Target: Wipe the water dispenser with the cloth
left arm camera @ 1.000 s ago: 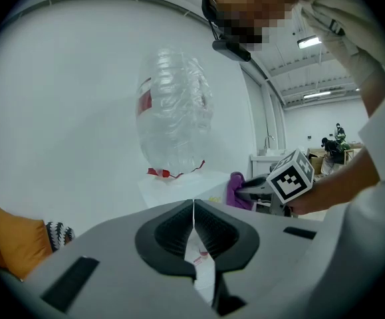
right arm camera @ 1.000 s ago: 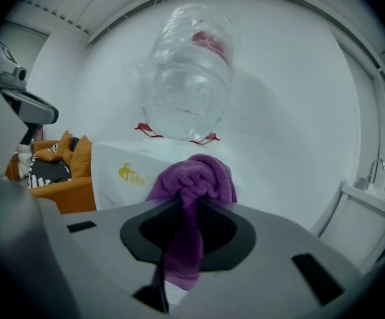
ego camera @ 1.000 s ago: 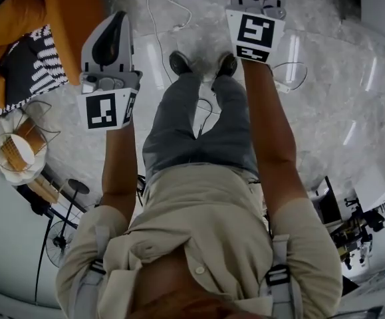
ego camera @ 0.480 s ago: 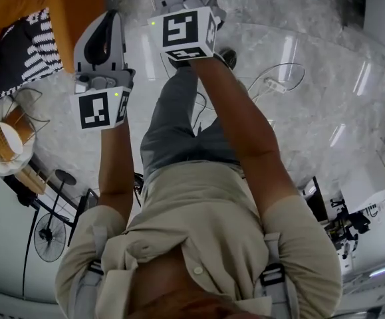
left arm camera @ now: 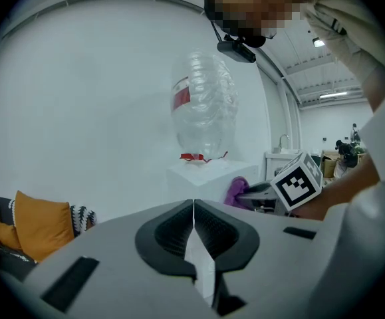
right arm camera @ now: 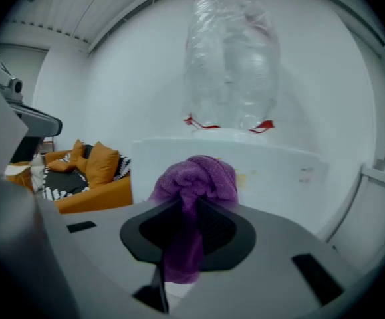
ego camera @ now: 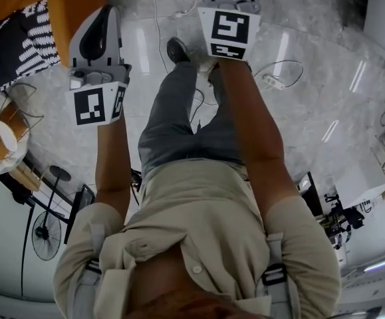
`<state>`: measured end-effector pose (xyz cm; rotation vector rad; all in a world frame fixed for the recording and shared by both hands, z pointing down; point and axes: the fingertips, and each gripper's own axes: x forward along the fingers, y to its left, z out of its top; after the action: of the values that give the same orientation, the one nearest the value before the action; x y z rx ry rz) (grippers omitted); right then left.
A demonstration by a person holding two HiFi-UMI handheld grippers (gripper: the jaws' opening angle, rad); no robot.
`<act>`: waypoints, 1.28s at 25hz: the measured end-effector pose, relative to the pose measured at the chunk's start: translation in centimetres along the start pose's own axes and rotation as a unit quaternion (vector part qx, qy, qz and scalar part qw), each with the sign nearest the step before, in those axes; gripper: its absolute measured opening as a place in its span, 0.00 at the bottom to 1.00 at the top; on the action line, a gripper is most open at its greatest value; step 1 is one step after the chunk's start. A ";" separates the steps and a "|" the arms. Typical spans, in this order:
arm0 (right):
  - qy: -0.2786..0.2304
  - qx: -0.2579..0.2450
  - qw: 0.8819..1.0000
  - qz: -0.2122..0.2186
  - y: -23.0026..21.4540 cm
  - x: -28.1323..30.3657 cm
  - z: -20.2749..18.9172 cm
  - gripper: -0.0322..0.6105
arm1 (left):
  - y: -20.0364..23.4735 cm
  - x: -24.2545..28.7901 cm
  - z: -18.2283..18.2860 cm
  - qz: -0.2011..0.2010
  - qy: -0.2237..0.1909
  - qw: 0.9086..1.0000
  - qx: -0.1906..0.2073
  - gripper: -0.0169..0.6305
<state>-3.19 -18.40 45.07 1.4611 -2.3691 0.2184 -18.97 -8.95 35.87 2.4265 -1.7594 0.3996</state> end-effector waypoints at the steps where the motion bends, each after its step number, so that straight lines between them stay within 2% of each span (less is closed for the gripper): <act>1: 0.002 0.003 1.000 -0.028 -2.3 -0.8 -0.4 0.18 | -0.2 0.2 0.1 -0.003 -0.001 1.000 0.001 0.06; 5: 0.007 0.035 0.990 -0.137 -12.6 -4.2 -2.4 0.18 | -1.0 0.8 0.3 -0.017 -0.002 1.000 0.005 0.06; 8: -0.018 0.054 0.985 -0.162 -17.4 -5.7 -1.8 0.18 | -2.0 1.3 0.5 -0.027 0.000 1.000 0.010 0.06; 13: -0.060 0.047 0.986 -0.148 -19.2 -5.9 0.5 0.18 | -3.8 2.4 1.0 -0.040 0.003 0.999 0.020 0.06; 18: -0.063 0.072 0.987 -0.128 -19.8 -5.2 -1.7 0.18 | -5.8 3.6 1.6 -0.050 0.008 0.998 0.039 0.06; 26: -0.001 0.173 0.980 -0.097 -22.3 -0.3 -12.8 0.17 | -9.0 6.3 0.8 -0.056 0.028 0.995 0.077 0.06; 32: 0.050 0.207 0.976 -0.055 -22.3 3.7 -21.5 0.17 | -12.2 9.6 -1.3 -0.054 0.033 0.994 0.086 0.06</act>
<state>19.66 -25.02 65.28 1.7073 -2.2413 0.7763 -4.80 -13.54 40.51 2.5783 -1.6195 0.6356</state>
